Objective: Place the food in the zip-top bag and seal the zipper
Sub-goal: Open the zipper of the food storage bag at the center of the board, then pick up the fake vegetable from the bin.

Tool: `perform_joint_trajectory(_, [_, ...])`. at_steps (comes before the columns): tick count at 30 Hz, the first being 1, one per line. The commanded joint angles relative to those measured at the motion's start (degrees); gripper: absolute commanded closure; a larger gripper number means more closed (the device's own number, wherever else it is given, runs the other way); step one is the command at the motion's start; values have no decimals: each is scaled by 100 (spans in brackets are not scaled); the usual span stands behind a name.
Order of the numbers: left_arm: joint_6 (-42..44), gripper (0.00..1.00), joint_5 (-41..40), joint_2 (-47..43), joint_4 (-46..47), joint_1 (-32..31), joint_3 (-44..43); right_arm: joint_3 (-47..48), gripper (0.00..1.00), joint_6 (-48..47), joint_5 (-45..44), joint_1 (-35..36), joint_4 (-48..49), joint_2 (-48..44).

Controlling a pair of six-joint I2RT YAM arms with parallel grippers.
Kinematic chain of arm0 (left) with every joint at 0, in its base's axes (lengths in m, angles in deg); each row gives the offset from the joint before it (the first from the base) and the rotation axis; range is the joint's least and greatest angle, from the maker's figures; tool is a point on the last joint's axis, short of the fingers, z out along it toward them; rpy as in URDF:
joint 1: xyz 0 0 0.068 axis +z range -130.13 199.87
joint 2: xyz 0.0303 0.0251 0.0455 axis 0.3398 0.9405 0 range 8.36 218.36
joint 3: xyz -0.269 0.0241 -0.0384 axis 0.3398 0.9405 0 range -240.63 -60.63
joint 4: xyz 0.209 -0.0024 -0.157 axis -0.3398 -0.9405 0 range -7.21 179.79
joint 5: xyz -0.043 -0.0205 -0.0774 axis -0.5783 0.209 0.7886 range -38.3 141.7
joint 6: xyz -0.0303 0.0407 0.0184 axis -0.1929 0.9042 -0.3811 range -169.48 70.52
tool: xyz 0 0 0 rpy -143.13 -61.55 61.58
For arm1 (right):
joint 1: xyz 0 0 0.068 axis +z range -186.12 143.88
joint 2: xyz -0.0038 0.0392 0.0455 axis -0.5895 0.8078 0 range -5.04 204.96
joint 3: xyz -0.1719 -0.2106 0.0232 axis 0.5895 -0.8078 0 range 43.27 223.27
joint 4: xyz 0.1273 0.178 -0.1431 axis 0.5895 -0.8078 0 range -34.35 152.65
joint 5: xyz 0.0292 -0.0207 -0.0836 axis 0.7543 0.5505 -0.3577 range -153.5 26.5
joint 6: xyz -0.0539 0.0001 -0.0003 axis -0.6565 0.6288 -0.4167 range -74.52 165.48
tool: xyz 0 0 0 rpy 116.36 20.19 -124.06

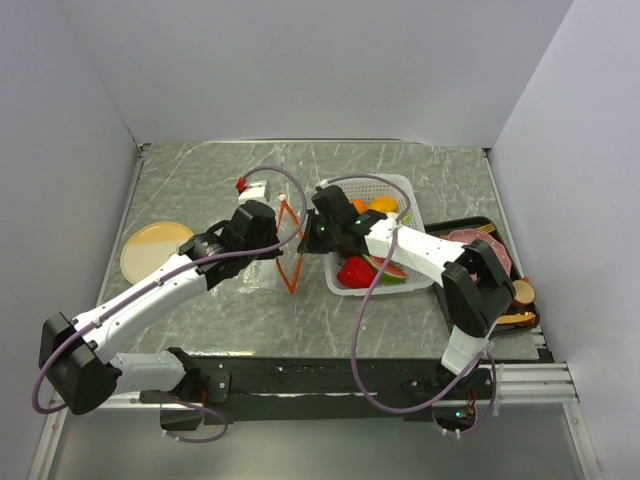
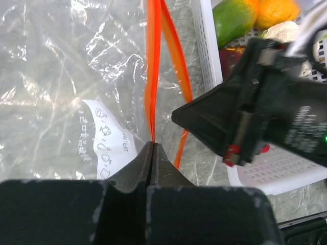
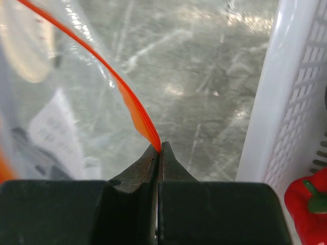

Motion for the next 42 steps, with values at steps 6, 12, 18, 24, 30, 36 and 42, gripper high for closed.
perform_joint_trajectory(6, [-48,99,-18,-26,75,5,-105,23,70,-225,-44,33,-79,-128])
perform_joint_trajectory(12, [-48,99,-27,18,31,14,-106,-794,41,109,826,-240,1106,-708])
perform_joint_trajectory(18, [-83,99,-88,27,23,5,-18,-1234,40,118,967,-486,1459,-1340])
perform_joint_trajectory(24, [-92,99,-97,106,75,14,-26,-1129,40,-119,573,-837,785,-1798])
perform_joint_trajectory(30, [-118,99,-62,97,119,5,-9,-1094,23,-400,-964,-1513,-383,-1904])
perform_joint_trajectory(36, [-92,99,52,-17,269,5,88,-866,1,-804,-1844,-1901,-781,-1500])
perform_joint_trajectory(42, [-39,99,114,-34,304,5,88,-348,0,-805,-2415,-2007,-1150,-876])
